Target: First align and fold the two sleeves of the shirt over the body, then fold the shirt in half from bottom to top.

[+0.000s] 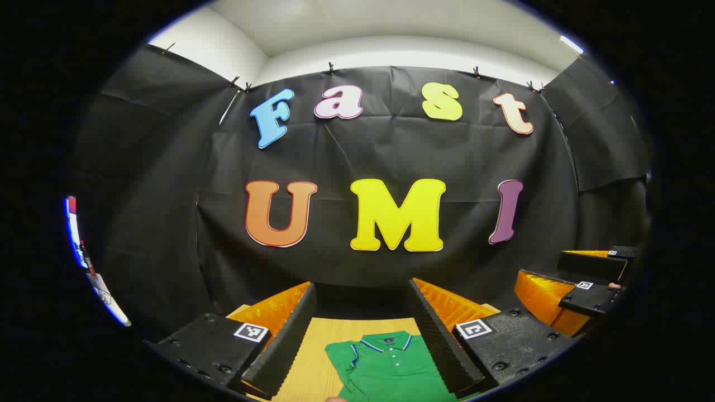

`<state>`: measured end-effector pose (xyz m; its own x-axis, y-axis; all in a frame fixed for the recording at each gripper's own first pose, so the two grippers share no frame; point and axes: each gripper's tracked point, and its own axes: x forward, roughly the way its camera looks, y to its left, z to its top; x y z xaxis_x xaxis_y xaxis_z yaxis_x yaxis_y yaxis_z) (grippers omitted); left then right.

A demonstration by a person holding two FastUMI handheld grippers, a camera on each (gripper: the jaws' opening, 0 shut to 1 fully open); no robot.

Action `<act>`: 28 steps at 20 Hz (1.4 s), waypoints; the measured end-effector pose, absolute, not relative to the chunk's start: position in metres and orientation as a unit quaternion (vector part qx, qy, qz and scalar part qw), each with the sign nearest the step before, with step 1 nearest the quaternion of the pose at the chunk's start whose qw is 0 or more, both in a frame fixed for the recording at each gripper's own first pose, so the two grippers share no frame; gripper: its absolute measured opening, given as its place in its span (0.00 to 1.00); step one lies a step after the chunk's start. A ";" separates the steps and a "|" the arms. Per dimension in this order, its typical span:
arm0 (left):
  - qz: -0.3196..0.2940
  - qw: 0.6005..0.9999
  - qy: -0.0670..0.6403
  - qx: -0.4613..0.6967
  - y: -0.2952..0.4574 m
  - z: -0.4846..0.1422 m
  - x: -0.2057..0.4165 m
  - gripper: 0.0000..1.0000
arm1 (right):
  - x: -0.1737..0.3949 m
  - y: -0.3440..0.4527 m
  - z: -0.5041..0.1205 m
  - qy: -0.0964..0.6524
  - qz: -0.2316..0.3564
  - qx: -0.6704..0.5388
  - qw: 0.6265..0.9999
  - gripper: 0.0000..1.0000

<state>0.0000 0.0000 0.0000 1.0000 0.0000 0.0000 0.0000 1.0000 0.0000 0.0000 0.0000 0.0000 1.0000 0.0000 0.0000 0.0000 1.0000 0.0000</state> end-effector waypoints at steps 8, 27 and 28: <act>-0.028 0.999 -0.011 0.013 -0.016 0.009 0.028 1.00 | 0.029 -0.021 0.015 -0.024 -0.026 0.005 0.999 0.95; 0.018 0.999 0.030 0.007 -0.012 -0.010 0.027 1.00 | 0.048 -0.034 -0.008 0.006 0.012 0.006 1.000 0.95; 0.020 0.999 0.031 0.006 -0.012 -0.010 0.027 1.00 | 0.050 -0.036 -0.014 0.014 0.015 0.004 1.000 0.95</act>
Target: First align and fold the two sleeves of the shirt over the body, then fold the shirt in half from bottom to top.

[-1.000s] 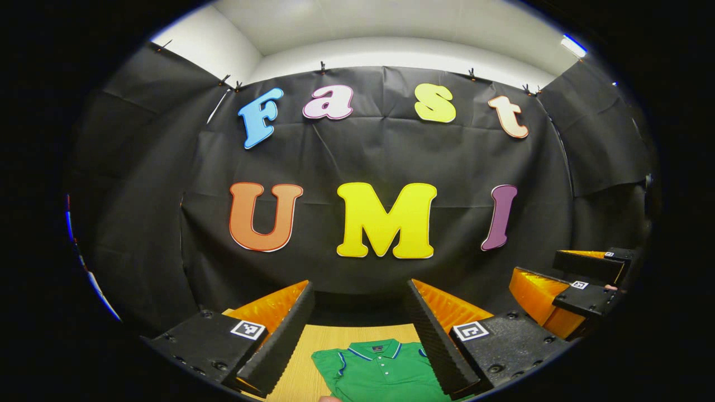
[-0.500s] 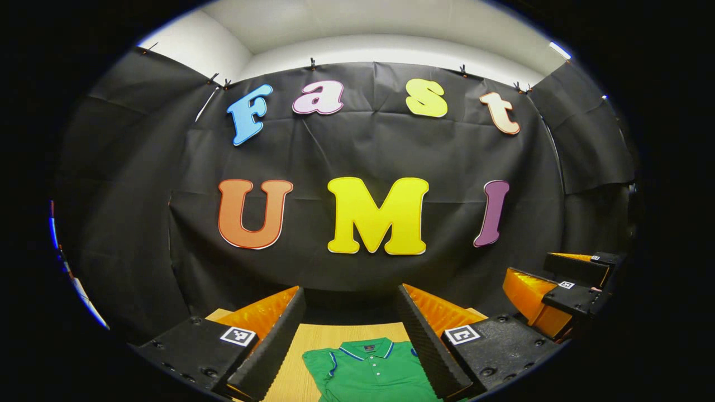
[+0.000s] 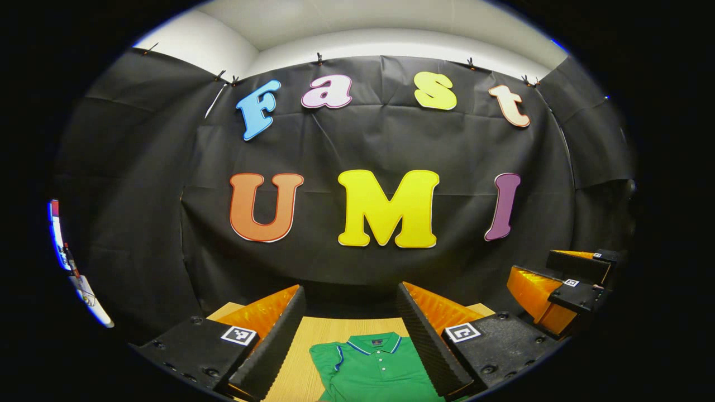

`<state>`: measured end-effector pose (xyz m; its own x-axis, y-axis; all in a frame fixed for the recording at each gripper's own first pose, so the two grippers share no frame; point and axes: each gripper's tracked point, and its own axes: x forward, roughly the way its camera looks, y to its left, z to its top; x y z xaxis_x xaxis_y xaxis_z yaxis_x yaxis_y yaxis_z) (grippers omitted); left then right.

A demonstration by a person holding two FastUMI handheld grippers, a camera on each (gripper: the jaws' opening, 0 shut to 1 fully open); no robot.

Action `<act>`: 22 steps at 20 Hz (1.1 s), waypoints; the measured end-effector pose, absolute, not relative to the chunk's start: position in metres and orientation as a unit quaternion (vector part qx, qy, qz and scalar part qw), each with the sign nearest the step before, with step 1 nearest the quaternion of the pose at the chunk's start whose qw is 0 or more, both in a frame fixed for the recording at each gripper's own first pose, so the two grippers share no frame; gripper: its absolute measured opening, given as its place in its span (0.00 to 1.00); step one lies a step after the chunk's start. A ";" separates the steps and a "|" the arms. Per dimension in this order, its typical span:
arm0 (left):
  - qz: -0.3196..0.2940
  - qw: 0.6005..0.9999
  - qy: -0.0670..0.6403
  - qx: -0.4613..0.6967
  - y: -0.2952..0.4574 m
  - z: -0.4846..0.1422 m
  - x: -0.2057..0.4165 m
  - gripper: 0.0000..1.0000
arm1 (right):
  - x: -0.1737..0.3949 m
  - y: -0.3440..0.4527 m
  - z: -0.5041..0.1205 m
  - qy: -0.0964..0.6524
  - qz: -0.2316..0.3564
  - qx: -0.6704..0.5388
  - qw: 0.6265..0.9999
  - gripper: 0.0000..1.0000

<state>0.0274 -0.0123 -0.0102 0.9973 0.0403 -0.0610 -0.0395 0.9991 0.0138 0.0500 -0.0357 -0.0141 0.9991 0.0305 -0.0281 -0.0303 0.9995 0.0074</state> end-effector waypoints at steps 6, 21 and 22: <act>0.044 0.998 0.030 0.014 -0.003 -0.008 0.029 1.00 | 0.067 -0.038 -0.056 0.077 0.057 0.013 0.995 0.95; 0.099 0.992 0.074 0.011 0.013 -0.036 0.036 1.00 | 0.174 -0.050 -0.272 0.291 0.145 -0.029 0.945 0.95; 0.103 0.991 0.079 0.010 0.014 -0.040 0.035 1.00 | 0.182 -0.055 -0.284 0.301 0.140 -0.027 0.943 0.95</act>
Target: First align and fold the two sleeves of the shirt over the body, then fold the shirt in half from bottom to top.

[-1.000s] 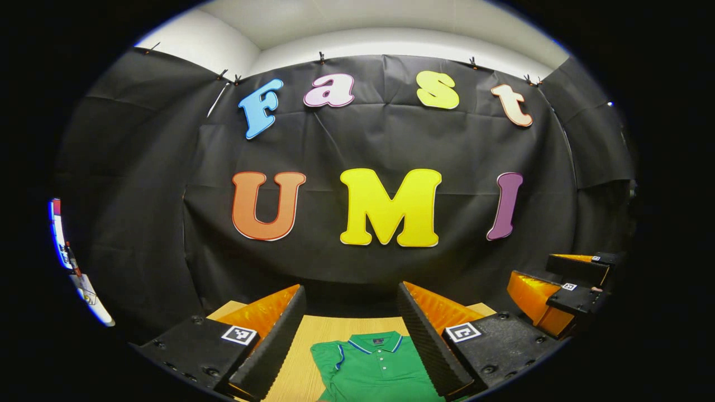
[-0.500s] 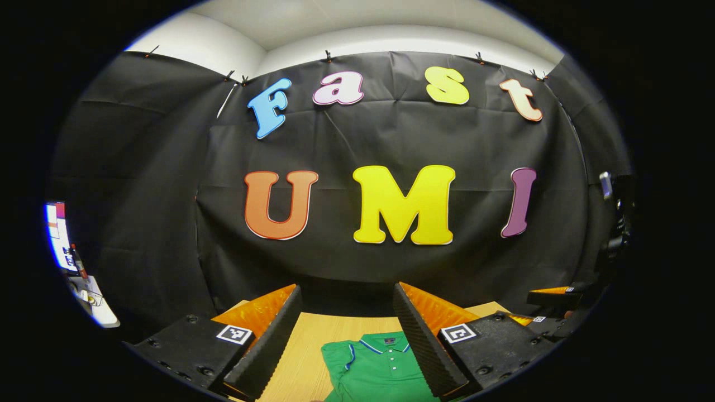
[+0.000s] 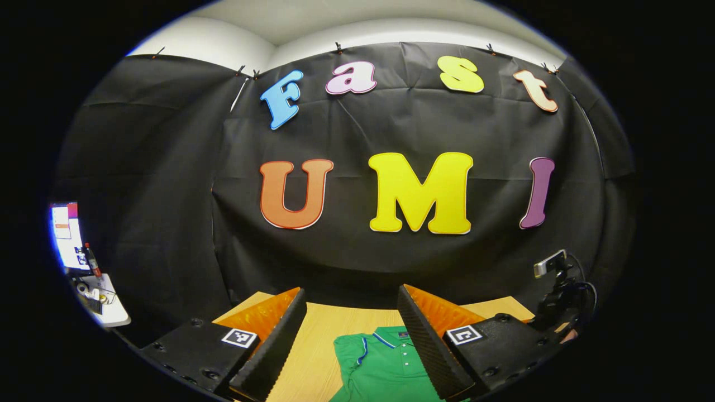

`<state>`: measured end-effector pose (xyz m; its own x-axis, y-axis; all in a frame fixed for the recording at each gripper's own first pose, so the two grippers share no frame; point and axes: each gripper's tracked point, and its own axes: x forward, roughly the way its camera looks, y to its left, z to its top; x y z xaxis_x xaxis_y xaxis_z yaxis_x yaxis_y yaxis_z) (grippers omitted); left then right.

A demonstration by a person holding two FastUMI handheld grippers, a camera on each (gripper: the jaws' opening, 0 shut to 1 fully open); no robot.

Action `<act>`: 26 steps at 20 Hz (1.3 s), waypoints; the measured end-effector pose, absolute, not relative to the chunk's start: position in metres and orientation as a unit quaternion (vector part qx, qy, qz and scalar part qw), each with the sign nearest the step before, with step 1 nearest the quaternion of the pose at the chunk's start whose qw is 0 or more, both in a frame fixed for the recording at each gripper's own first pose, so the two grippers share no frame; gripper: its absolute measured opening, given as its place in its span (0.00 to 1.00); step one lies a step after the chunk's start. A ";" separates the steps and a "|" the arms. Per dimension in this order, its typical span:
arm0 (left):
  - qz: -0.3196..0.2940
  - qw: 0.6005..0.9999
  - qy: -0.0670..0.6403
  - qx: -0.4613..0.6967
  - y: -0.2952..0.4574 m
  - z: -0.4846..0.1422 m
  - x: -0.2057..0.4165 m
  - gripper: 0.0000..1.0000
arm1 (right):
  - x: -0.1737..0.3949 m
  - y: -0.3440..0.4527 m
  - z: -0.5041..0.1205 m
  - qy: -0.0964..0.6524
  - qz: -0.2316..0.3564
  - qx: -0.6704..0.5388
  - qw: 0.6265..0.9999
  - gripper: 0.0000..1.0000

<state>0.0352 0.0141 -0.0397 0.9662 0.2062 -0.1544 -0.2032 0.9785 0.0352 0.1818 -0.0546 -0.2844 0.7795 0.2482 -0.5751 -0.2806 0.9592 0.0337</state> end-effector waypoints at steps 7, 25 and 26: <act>0.125 0.986 0.108 0.030 0.020 -0.058 0.035 1.00 | 0.216 -0.069 -0.379 0.385 0.127 -0.026 0.914 0.95; 0.127 0.985 0.117 0.028 0.022 -0.059 0.036 1.00 | 0.230 -0.048 -0.345 0.385 0.120 0.027 0.915 0.00; 0.128 0.984 0.119 0.024 0.025 -0.061 0.035 1.00 | 0.231 -0.040 -0.336 0.378 0.120 0.028 0.917 0.00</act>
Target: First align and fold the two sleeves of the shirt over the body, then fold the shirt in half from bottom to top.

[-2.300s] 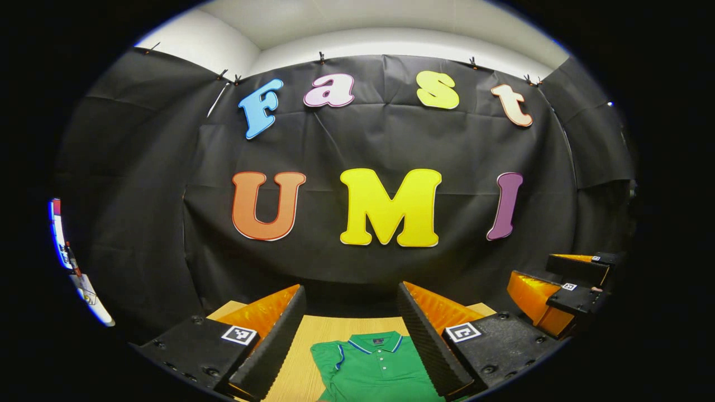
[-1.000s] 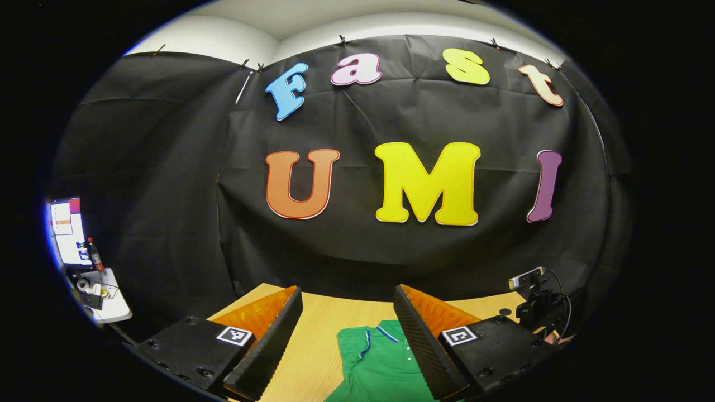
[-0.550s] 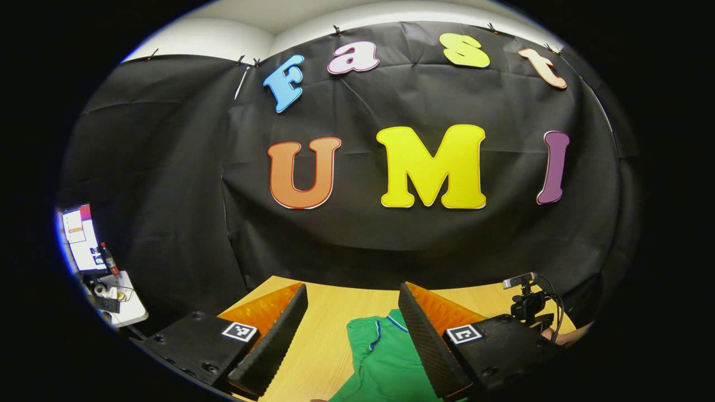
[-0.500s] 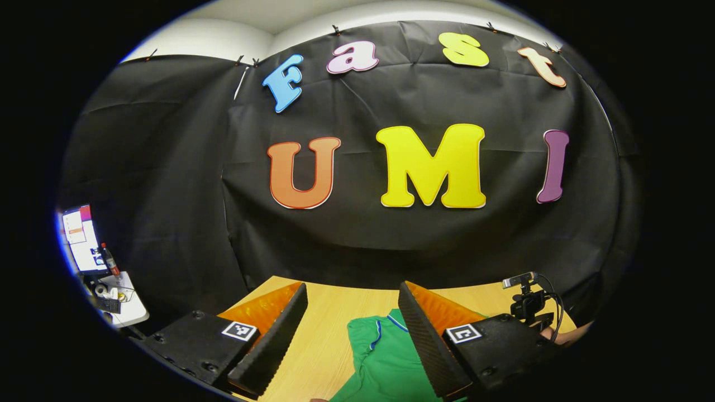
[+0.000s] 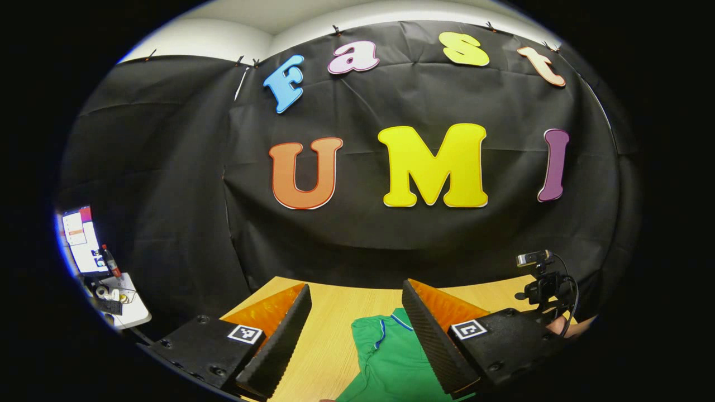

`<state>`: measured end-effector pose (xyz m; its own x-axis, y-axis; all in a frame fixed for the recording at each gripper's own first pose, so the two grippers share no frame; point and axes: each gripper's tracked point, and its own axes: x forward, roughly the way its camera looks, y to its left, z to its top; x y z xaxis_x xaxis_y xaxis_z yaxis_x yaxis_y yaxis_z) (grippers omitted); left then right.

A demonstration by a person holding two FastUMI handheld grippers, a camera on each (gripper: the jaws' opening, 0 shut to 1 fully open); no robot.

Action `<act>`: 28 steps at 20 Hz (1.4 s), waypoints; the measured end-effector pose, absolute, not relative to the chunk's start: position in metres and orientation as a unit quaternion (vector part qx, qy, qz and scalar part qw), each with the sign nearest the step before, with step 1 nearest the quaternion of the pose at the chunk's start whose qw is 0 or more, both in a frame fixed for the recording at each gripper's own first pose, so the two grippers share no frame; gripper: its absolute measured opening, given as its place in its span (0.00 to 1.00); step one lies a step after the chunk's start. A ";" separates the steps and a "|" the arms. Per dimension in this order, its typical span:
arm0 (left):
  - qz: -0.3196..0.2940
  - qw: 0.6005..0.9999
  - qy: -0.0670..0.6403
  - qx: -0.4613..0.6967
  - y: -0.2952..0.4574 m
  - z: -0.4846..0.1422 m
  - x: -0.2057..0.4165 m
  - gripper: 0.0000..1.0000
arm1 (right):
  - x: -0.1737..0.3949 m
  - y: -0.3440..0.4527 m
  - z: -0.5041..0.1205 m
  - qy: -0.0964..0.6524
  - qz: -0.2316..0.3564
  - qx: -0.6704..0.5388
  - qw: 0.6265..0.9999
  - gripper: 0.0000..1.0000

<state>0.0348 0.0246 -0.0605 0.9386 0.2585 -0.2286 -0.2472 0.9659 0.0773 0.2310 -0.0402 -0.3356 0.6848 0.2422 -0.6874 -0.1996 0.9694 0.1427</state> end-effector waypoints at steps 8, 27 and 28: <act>0.156 0.980 0.124 0.023 0.061 -0.057 0.013 1.00 | 0.240 0.061 -0.320 0.363 0.128 0.023 0.923 0.00; 0.045 0.985 0.163 0.028 0.044 -0.131 0.034 1.00 | 0.141 0.025 -0.173 0.242 0.080 0.017 0.967 0.96; 0.036 0.985 0.168 0.020 0.039 -0.140 0.036 1.00 | 0.132 0.017 -0.163 0.235 0.073 0.016 0.969 0.96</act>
<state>0.0365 0.0387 -0.1405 0.9410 0.0774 -0.3295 -0.0640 0.9966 0.0512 0.1316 0.0165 -0.1626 0.8792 0.1498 -0.4523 -0.1348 0.9887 0.0654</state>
